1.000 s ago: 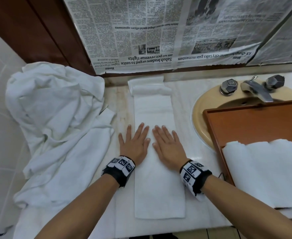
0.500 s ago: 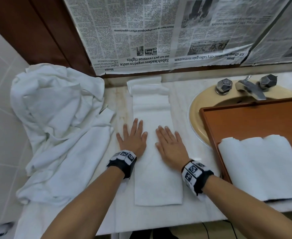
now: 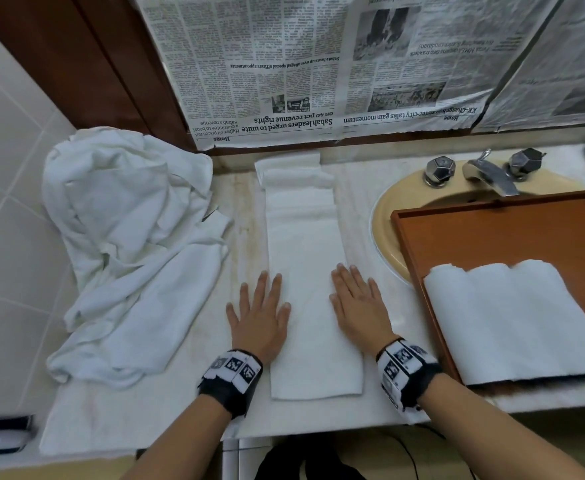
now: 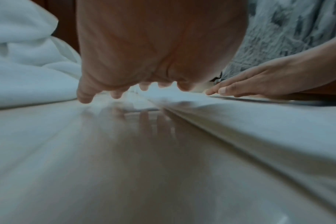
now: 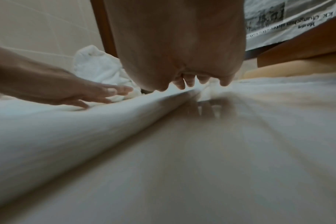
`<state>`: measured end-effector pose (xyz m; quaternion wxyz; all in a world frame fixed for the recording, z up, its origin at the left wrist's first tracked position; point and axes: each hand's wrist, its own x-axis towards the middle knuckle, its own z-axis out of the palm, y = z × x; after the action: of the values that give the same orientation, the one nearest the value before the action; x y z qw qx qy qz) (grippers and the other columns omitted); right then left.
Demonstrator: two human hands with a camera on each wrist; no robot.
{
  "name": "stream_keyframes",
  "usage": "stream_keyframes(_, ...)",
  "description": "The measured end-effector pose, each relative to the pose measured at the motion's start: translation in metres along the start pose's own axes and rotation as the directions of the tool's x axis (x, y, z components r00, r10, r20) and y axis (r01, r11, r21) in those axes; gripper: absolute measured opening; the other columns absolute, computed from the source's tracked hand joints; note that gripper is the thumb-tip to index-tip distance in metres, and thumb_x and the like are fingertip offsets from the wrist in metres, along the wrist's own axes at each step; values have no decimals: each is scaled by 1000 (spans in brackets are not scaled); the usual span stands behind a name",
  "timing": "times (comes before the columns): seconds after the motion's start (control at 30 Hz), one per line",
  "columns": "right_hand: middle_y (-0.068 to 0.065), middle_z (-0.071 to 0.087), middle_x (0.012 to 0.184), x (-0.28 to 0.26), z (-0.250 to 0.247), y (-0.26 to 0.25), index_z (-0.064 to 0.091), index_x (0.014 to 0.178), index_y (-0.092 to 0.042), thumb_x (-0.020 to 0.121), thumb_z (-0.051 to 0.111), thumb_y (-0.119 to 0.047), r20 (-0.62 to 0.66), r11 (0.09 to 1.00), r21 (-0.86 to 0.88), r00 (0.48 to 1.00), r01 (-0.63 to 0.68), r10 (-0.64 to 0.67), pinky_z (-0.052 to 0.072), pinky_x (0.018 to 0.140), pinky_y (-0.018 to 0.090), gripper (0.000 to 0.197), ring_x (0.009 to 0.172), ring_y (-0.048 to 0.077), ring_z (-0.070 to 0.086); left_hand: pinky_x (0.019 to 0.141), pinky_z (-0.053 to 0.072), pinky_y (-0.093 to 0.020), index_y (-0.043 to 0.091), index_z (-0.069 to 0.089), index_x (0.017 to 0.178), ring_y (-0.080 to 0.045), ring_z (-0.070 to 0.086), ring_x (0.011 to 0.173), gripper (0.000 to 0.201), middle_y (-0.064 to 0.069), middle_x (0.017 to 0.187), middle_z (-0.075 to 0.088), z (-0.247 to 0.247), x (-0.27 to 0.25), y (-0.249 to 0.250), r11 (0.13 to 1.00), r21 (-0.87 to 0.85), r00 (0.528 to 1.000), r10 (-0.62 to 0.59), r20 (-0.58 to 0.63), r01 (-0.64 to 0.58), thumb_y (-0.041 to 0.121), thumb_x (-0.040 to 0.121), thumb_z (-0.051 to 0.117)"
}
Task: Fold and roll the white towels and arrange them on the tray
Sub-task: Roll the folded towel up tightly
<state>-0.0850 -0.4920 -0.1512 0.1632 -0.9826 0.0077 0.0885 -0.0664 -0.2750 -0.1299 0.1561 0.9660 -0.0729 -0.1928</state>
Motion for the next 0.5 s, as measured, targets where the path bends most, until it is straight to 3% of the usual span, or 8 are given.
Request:
stream_keyframes(0.1,0,39,157,-44,6,3,46,147,-16,101,19,-37,-75,996,-12,993,90,-91,27,117,45,57,145,23,36,121,1,-52,41,2,157,-20,-12,152,68,16,164,-14,9,-25,-2,991,80,994,107,30,-109,63,93,13)
stream_keyframes(0.17,2,47,151,-72,9,5,53,141,-16,101,30,-36,-111,989,9,983,148,-146,35,113,43,50,139,22,44,122,4,-48,38,12,157,-19,-6,153,80,14,165,-7,18,-41,-8,985,69,986,154,57,-158,67,82,5)
stream_keyframes(0.23,1,51,146,-97,12,7,56,136,-19,99,39,-38,-121,977,20,971,210,-206,42,107,43,45,133,20,49,122,7,-46,36,18,156,-19,2,153,82,12,166,2,25,-53,-14,980,28,979,198,39,-199,66,81,6)
stream_keyframes(0.3,-2,48,149,-116,17,7,53,139,-22,100,40,-39,-99,969,8,964,247,-245,36,110,39,45,137,18,45,121,9,-46,34,21,156,-20,7,153,76,11,166,6,30,-63,-20,974,33,975,221,37,-222,63,87,8)
stream_keyframes(0.37,-5,36,158,-130,26,10,43,149,-23,104,32,-39,-49,974,-19,972,227,-228,24,115,36,49,147,15,31,121,11,-46,35,20,157,-21,10,153,67,12,166,5,37,-71,-26,967,84,971,239,6,-239,57,94,9)
stream_keyframes(0.5,-8,13,165,-138,33,10,20,158,-24,106,9,-42,29,986,-78,989,147,-145,12,120,35,56,152,13,13,123,-4,-42,44,-3,156,-16,-12,152,63,23,161,-17,43,-79,-31,974,105,979,203,-6,-201,57,94,-6)
